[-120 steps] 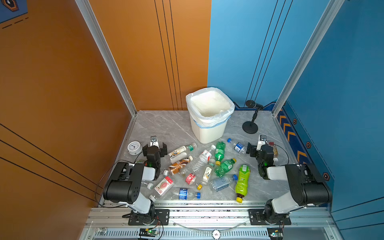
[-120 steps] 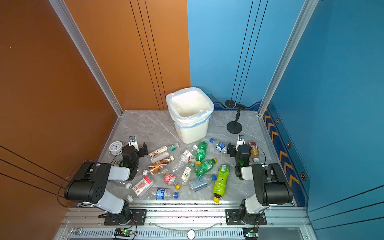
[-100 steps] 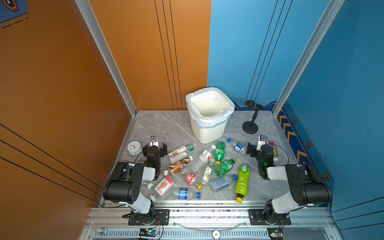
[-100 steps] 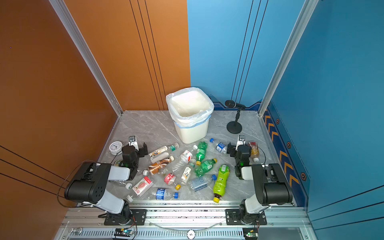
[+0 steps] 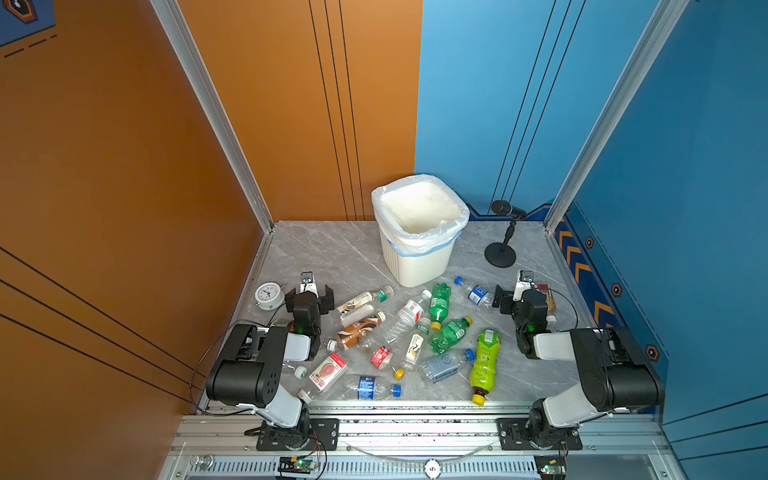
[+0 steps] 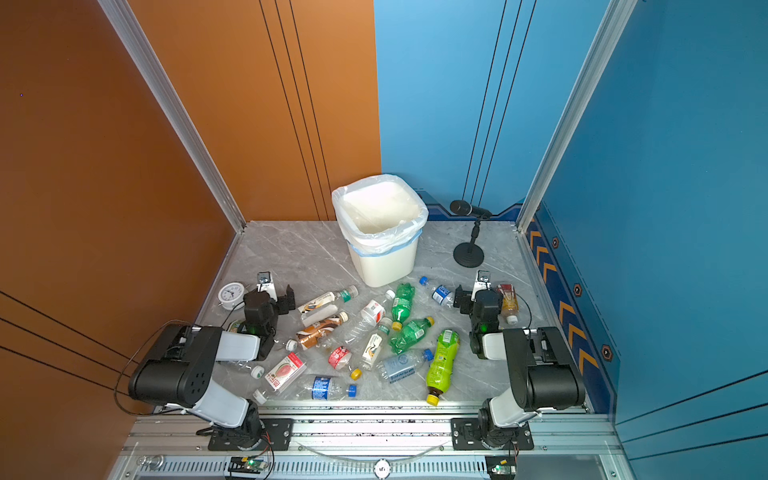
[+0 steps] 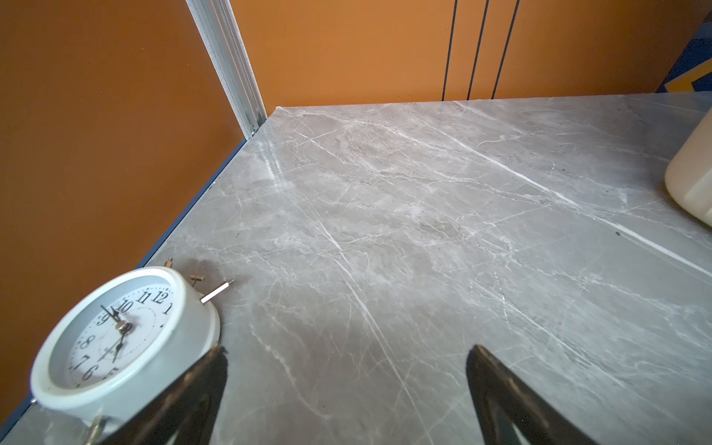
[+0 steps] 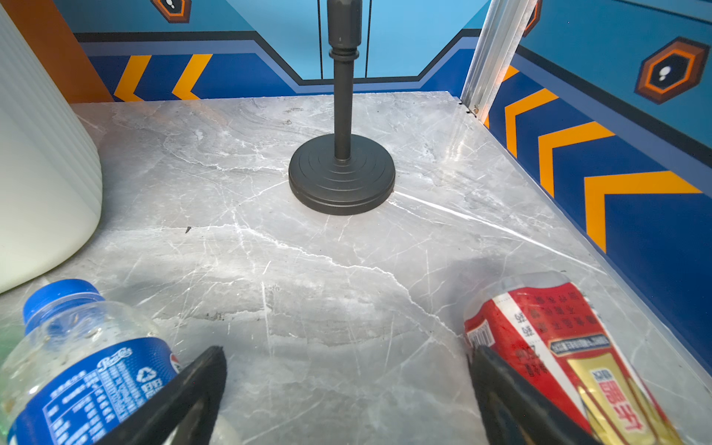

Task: Put the plastic bottles in the bin

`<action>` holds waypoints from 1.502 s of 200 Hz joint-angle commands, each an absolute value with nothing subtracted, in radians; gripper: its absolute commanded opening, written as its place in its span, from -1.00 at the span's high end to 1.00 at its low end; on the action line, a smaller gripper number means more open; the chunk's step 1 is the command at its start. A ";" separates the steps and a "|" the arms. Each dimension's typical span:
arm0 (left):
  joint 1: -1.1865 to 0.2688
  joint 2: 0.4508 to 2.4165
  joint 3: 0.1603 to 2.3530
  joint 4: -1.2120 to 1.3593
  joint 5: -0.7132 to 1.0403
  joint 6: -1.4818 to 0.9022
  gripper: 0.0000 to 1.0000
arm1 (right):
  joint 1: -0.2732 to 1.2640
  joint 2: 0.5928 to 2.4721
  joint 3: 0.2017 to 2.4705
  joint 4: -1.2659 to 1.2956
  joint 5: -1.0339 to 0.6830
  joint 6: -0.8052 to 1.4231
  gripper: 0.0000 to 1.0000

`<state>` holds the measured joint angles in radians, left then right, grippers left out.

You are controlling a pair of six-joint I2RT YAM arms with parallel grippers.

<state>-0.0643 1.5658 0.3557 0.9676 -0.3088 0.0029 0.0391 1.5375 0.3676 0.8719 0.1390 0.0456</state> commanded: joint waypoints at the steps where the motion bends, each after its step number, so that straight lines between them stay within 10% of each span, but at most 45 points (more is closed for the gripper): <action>1: -0.057 1.571 0.374 0.945 -0.288 -0.008 -0.95 | 0.033 1.534 0.390 0.852 0.155 0.060 -0.99; 115: -0.058 1.550 0.370 0.941 -0.297 -0.011 -0.95 | 0.028 1.516 0.415 0.803 0.149 0.067 -0.99; 165: -0.098 1.180 0.694 0.113 -0.391 -0.248 -0.95 | 0.075 1.200 0.724 0.171 0.352 0.387 -0.99; 215: -0.071 0.932 0.719 -0.083 -0.219 -0.447 -0.95 | -0.149 0.983 0.774 -0.183 -0.013 0.463 -0.99; 300: -0.037 0.898 0.715 -0.181 -0.123 -0.478 -0.95 | -0.318 1.305 0.891 -0.423 -0.040 0.389 -0.99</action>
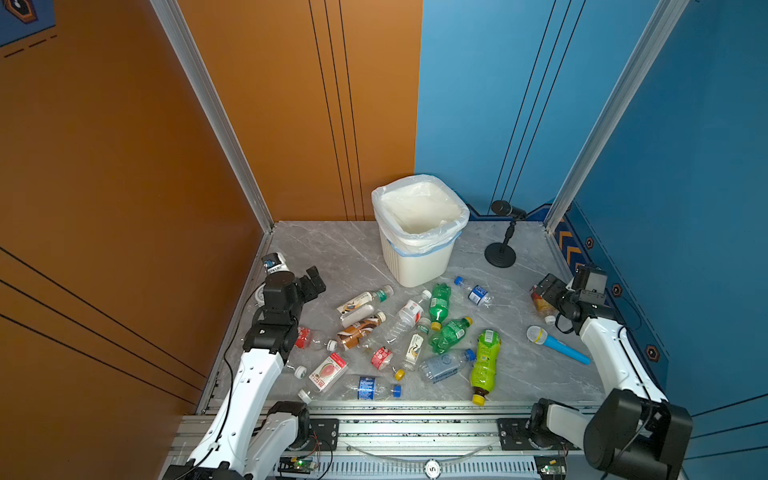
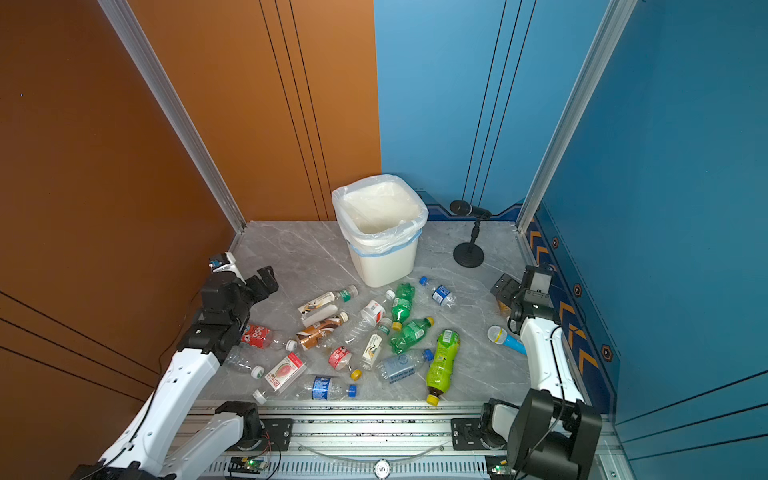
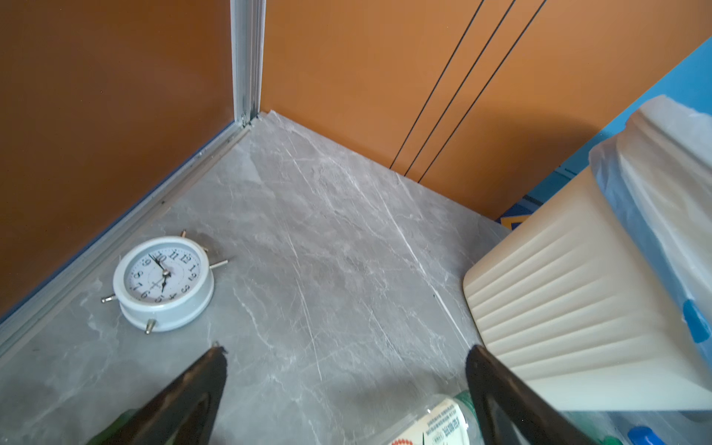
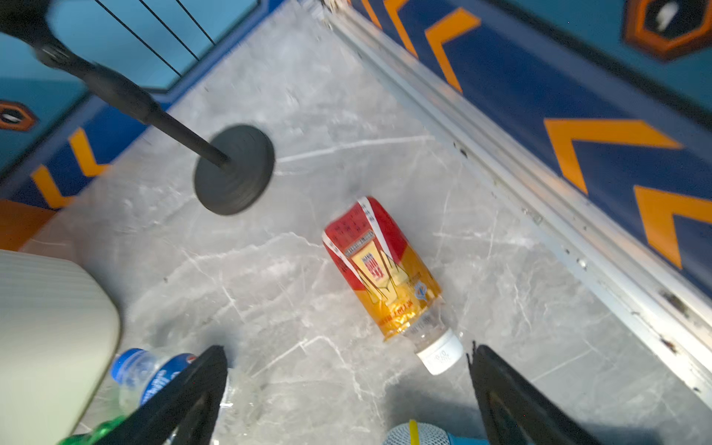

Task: Put the plastic bottles in the bin
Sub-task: 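Reach the right gripper to the red-labelled bottle near the stand and grasp it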

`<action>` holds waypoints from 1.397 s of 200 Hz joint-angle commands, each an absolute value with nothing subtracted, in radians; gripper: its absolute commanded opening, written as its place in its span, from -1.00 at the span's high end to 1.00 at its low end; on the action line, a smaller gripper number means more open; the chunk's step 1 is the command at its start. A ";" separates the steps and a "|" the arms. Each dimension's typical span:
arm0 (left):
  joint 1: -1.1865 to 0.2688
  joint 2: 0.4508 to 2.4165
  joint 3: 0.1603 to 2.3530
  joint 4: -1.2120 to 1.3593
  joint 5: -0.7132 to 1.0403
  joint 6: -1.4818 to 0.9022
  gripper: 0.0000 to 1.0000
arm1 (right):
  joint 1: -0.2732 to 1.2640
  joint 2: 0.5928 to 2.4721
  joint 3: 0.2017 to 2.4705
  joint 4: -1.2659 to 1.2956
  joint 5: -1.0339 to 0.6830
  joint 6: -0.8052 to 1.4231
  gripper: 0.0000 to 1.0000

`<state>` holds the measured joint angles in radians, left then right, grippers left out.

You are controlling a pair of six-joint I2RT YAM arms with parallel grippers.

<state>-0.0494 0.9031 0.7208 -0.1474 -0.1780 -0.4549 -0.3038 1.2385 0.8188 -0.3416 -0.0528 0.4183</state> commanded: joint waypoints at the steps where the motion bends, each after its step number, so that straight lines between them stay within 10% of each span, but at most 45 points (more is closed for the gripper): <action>1: -0.036 0.898 0.715 -0.181 -0.123 -0.478 -0.95 | -0.319 1.308 0.892 -0.423 -0.040 0.389 -0.99; 149: -0.002 0.885 0.676 -0.124 -0.073 -0.478 -0.95 | -0.283 1.688 1.046 -0.360 0.028 0.300 -0.97; 279: 0.003 0.938 0.681 -0.105 -0.019 -0.521 -0.95 | -0.292 1.758 1.091 -0.296 -0.132 0.356 -0.20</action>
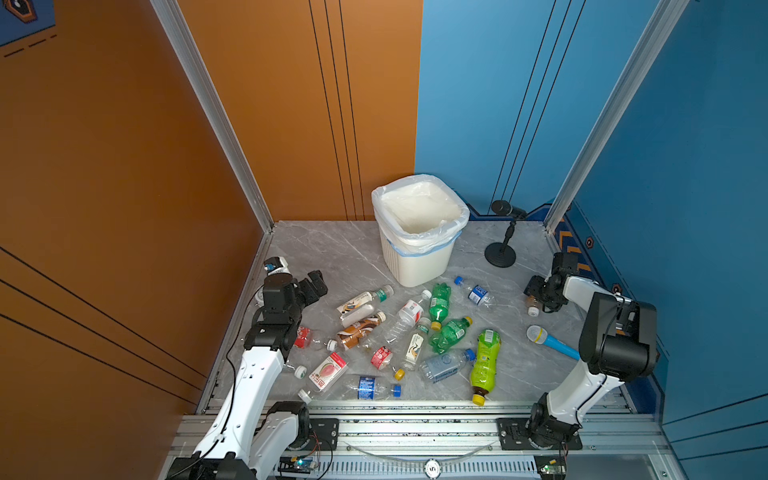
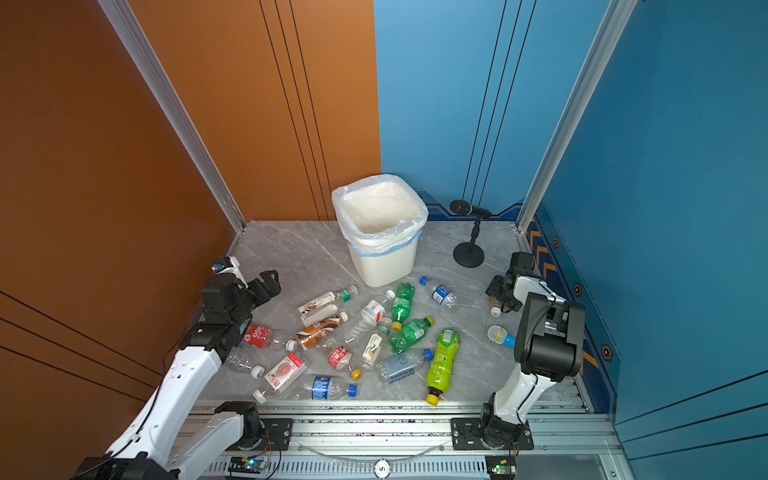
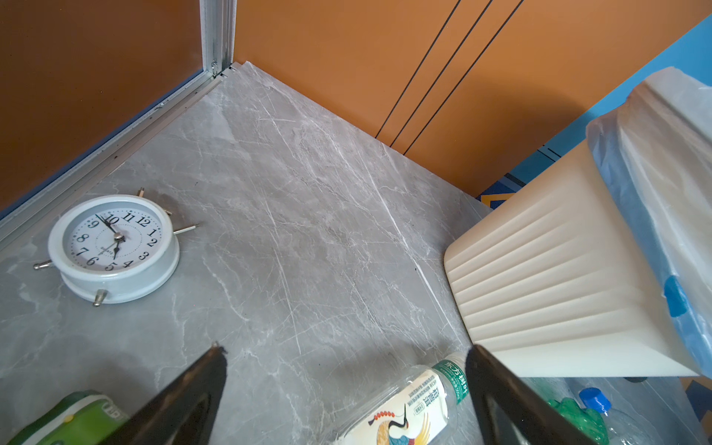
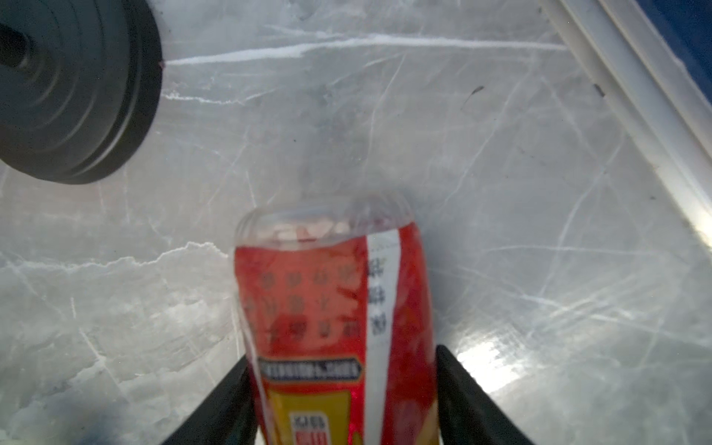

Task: Put the plastic bottles in the bin
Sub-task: 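Reach the right gripper to the red-labelled bottle near the stand and grasp it, then lift the red-labelled bottle with the right gripper over the bin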

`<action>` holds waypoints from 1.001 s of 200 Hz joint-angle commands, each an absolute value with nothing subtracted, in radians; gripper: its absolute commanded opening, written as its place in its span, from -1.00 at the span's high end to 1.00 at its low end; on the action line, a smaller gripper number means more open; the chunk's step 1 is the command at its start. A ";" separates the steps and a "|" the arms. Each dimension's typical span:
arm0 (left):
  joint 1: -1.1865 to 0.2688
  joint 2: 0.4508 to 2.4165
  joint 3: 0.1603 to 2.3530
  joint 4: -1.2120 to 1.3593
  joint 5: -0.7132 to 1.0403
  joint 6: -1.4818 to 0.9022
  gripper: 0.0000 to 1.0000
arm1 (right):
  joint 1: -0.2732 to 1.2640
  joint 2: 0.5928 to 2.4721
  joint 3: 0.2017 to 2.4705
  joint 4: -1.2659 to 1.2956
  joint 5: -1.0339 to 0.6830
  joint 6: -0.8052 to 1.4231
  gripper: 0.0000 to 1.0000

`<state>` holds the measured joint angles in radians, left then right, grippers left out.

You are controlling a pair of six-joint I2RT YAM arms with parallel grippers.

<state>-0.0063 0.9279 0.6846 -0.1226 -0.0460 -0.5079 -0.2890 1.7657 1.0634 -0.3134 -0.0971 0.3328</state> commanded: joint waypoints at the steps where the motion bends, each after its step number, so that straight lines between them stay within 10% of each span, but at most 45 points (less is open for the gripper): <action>1: 0.003 0.938 0.681 -0.105 -0.019 -0.520 -0.95 | -0.293 1.757 1.092 -0.296 -0.132 0.356 -0.19; 137: 0.012 1.059 0.736 -0.157 0.061 -0.517 -0.95 | 0.072 1.099 1.166 -0.487 0.058 0.400 0.09; 200: 0.012 1.092 0.743 -0.178 0.169 -0.508 -0.95 | 0.438 1.380 1.633 -0.418 0.102 0.322 0.08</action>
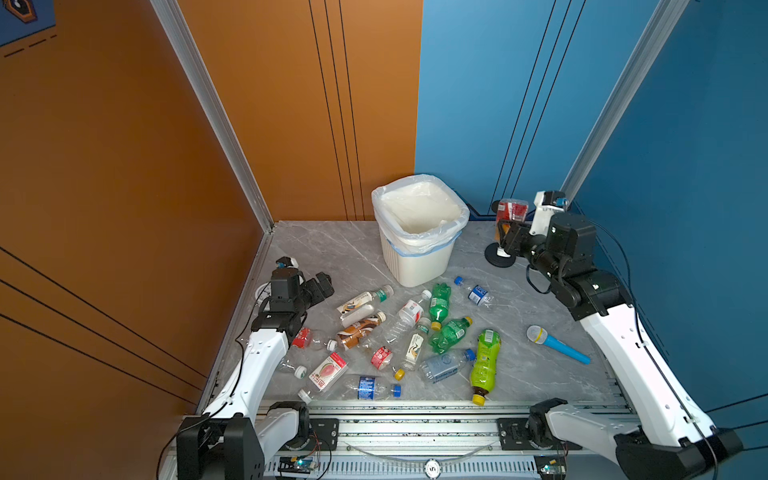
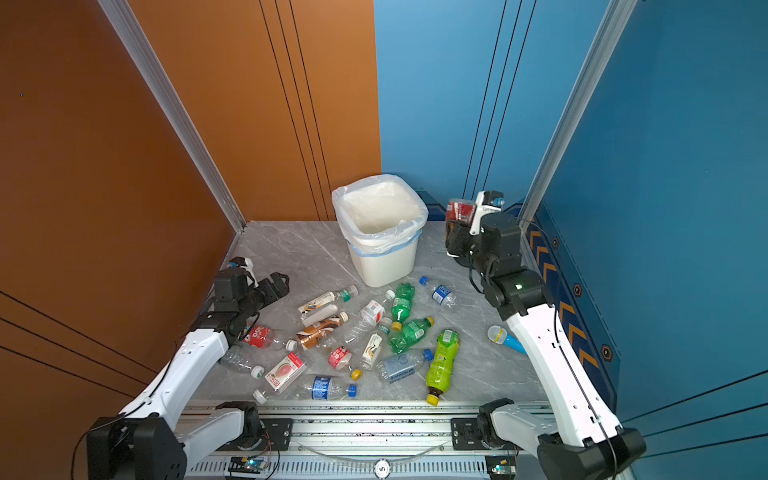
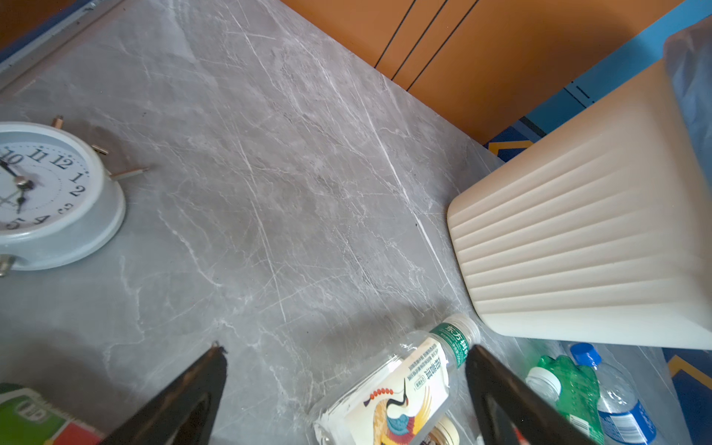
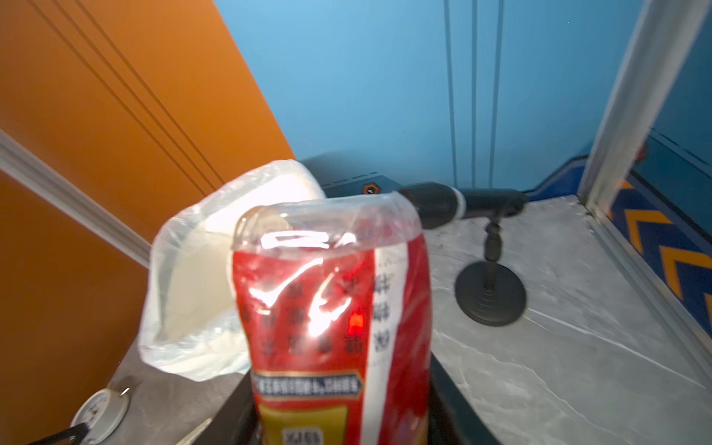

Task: Put the plastic bottles in the bin
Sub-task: 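Lift the red-labelled bottle with the right gripper over the bin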

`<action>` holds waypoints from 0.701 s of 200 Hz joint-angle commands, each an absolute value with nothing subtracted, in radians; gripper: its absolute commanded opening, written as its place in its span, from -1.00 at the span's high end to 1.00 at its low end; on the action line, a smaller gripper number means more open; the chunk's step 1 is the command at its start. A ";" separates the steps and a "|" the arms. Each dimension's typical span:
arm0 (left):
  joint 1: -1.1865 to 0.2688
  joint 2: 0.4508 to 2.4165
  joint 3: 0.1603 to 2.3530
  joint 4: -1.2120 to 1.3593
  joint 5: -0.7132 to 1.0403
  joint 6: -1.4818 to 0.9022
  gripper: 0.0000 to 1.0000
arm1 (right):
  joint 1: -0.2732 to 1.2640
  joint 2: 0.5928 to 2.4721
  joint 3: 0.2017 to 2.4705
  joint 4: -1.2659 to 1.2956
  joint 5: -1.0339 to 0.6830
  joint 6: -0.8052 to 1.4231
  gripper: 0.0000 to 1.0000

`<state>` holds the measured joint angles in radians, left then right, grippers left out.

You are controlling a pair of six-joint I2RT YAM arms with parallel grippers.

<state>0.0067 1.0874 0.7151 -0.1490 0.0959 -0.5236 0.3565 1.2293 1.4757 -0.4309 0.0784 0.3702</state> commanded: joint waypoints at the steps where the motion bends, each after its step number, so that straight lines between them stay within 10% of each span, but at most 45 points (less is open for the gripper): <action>1: 0.012 1.092 0.742 -0.179 0.170 -0.508 -0.95 | 0.441 1.388 1.643 -0.417 0.099 0.321 0.08; 66: 0.000 1.079 0.771 -0.306 0.205 -0.424 -0.92 | 0.492 1.907 2.259 -0.521 -0.005 0.290 0.07; 140: -0.044 1.063 0.780 -0.333 0.180 -0.393 -0.92 | 0.488 2.059 2.324 -0.520 -0.021 0.308 -0.04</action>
